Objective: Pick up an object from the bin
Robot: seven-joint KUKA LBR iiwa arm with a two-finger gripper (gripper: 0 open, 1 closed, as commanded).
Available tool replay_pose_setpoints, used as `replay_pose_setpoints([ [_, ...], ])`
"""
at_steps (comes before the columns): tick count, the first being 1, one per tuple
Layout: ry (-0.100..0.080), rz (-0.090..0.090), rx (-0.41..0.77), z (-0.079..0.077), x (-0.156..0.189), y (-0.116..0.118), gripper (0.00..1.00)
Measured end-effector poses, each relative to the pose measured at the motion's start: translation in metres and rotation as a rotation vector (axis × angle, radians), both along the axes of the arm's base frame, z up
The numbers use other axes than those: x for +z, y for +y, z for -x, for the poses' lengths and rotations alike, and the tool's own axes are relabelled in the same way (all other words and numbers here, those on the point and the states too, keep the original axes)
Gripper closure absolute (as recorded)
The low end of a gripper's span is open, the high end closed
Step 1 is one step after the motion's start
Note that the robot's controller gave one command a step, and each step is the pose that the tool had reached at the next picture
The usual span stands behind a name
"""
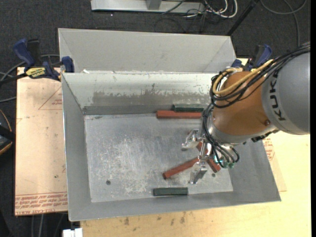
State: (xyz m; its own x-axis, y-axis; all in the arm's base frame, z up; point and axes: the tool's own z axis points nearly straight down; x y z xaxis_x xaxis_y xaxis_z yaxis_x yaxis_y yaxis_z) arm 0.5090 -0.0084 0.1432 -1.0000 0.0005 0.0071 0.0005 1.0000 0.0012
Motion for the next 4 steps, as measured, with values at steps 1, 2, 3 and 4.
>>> replay_pose_setpoints([
  [1,-0.007,0.0,0.0,-0.002,0.003,0.0,0.0],
  [2,-0.007,0.0,0.001,-0.002,0.003,0.0,0.0],
  [3,-0.025,-0.001,0.012,-0.006,-0.066,0.035,1.0],
  [4,-0.026,-0.001,0.012,-0.006,-0.066,0.035,1.0],
])
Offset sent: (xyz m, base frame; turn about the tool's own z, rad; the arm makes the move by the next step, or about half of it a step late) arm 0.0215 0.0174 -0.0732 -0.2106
